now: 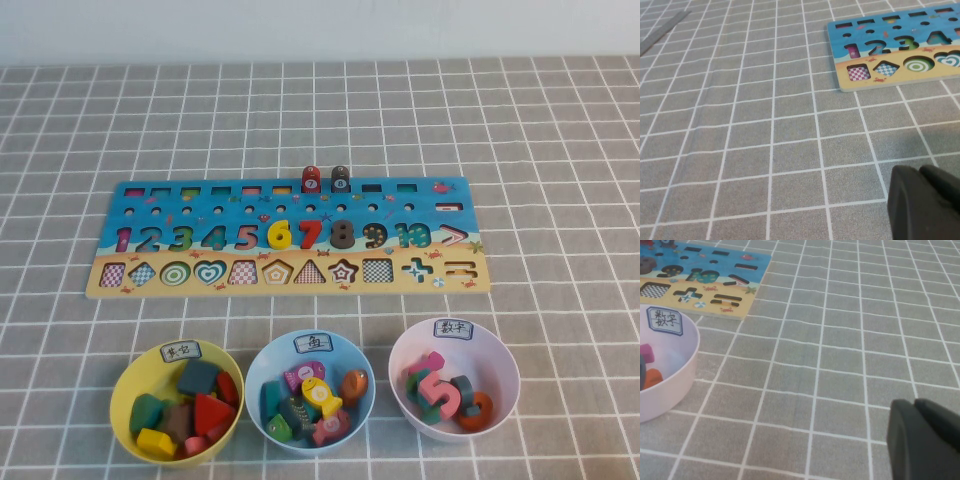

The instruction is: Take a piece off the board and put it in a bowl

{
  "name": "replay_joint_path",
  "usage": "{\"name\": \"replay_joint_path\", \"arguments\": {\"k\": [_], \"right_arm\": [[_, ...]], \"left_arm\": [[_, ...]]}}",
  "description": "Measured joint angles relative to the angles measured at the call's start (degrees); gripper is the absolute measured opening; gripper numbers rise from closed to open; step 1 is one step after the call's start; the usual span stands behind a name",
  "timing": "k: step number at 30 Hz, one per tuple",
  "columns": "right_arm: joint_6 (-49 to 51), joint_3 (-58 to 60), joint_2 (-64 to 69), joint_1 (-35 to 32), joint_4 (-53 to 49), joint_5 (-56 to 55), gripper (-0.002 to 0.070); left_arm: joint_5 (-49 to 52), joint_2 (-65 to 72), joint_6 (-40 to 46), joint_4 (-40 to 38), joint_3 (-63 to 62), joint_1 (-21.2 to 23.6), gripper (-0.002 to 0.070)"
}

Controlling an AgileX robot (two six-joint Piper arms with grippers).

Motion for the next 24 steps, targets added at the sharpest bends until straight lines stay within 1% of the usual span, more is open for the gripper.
{"name": "replay_joint_path", "arguments": {"k": [15,17,20,24], "right_arm": [[0.0,0.0,0.0,0.0,0.0,0.0,-0.0017],[0.0,0.0,0.0,0.0,0.0,0.0,-0.0017],[0.0,0.0,0.0,0.0,0.0,0.0,-0.0017],[0.0,0.0,0.0,0.0,0.0,0.0,-0.0017]], "left_arm": [[-0.2,0.0,0.1,-0.3,0.0,0.0,-0.0005],[-1.2,0.0,0.1,-2.3,0.0,0.0,-0.0005],[-5.1,0.0,0.1,-7.7,0.0,0.0,-0.0005],[-11.4,0.0,-1.1,-19.0,0.0,0.0,-0.0005]]}}
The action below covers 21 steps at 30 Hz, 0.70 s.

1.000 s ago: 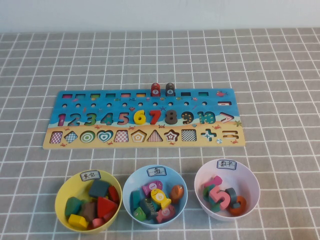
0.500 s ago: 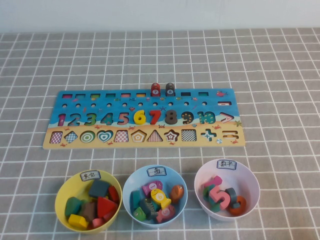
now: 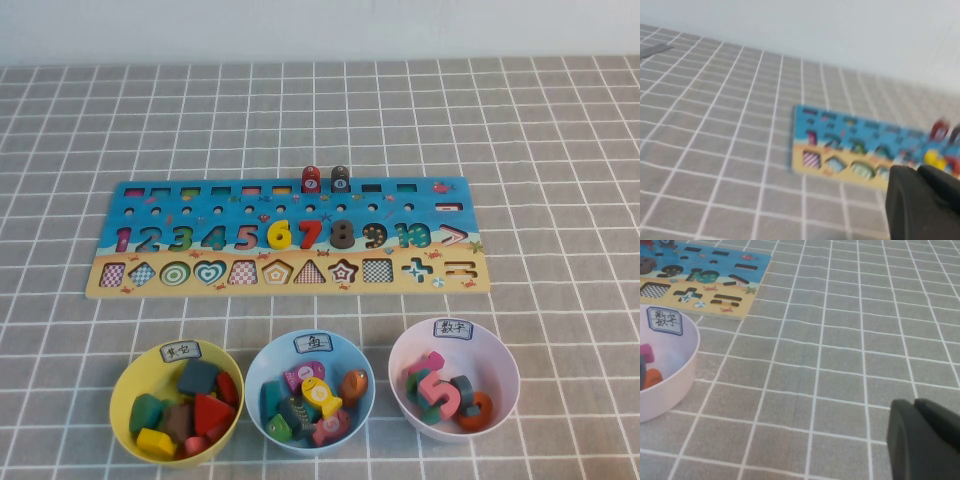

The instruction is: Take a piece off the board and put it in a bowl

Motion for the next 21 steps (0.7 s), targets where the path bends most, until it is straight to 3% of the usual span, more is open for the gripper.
{"name": "replay_joint_path", "arguments": {"k": [3,15,21], "right_arm": [[0.0,0.0,0.0,0.0,0.0,0.0,-0.0017],[0.0,0.0,0.0,0.0,0.0,0.0,-0.0017],[0.0,0.0,0.0,0.0,0.0,0.0,-0.0017]], "left_arm": [[-2.7,0.0,-0.8,-5.2,0.0,0.0,-0.0005],[-3.8,0.0,-1.2,-10.2,0.0,0.0,-0.0005],[6.0,3.6,-1.2,-13.6,-9.4,0.0,-0.0005]]}}
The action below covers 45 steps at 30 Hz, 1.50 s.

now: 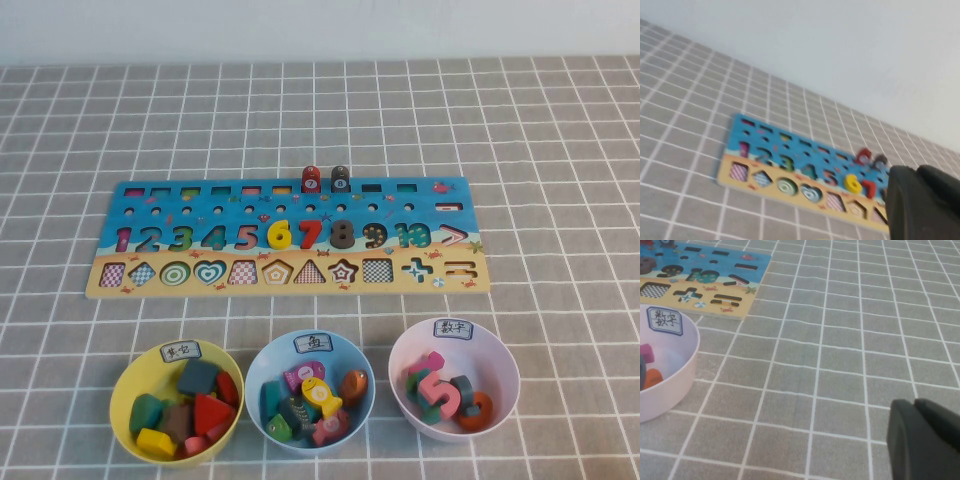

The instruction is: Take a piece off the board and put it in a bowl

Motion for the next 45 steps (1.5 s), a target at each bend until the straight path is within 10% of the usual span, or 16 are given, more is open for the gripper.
{"name": "replay_joint_path", "arguments": {"k": [21,33,45], "right_arm": [[0.0,0.0,0.0,0.0,0.0,0.0,-0.0017],[0.0,0.0,0.0,0.0,0.0,0.0,-0.0017],[0.0,0.0,0.0,0.0,0.0,0.0,-0.0017]], "left_arm": [[33.3,62.7,12.3,1.1,-48.4,-0.6,-0.0005],[39.1,90.9,0.8,16.6,-72.2,-17.9,-0.0005],[52.1,111.6,-7.3,21.6,-93.7,-23.2,-0.0005]]}}
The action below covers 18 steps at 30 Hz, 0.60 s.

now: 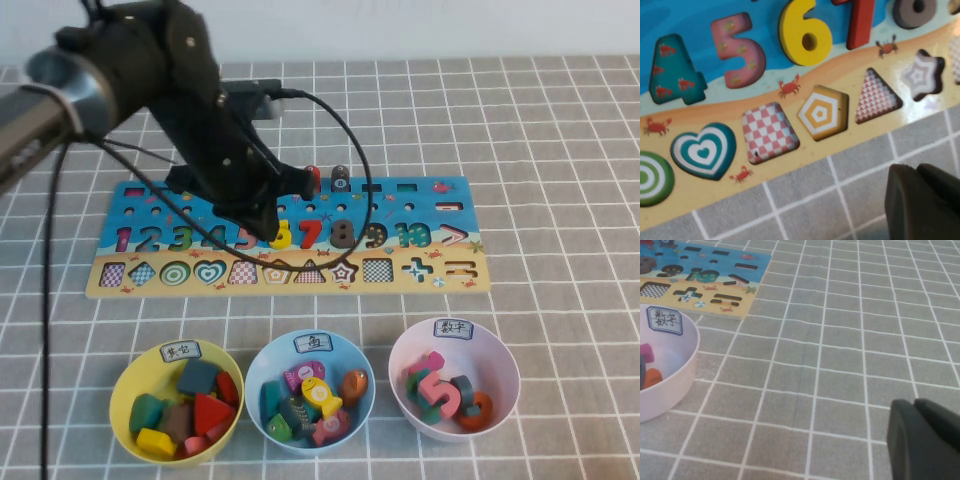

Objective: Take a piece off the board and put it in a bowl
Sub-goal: Pick up the "number 6"

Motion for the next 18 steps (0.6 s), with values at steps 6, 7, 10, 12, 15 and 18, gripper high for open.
{"name": "replay_joint_path", "arguments": {"k": [6,7,10,12,15,18], "right_arm": [[0.0,0.0,0.0,0.0,0.0,0.0,-0.0017],[0.0,0.0,0.0,0.0,0.0,0.0,-0.0017],[0.0,0.0,0.0,0.0,0.0,0.0,-0.0017],[0.0,0.0,0.0,0.0,0.0,0.0,-0.0017],[0.0,0.0,0.0,0.0,0.0,0.0,-0.0017],[0.0,0.0,0.0,0.0,0.0,0.0,-0.0017]], "left_arm": [[2.0,5.3,-2.4,6.2,-6.9,-2.6,-0.0005],[2.0,5.9,-2.5,6.8,-7.6,-2.7,-0.0005],[2.3,6.9,-1.9,7.3,-8.4,-2.9,0.0000],[2.3,7.6,-0.7,7.5,-8.7,-2.6,0.0031],[2.3,8.8,-0.2,7.7,-8.8,-2.0,0.0137],[2.3,9.9,-0.6,8.3,-8.8,-1.4,0.0284]]}}
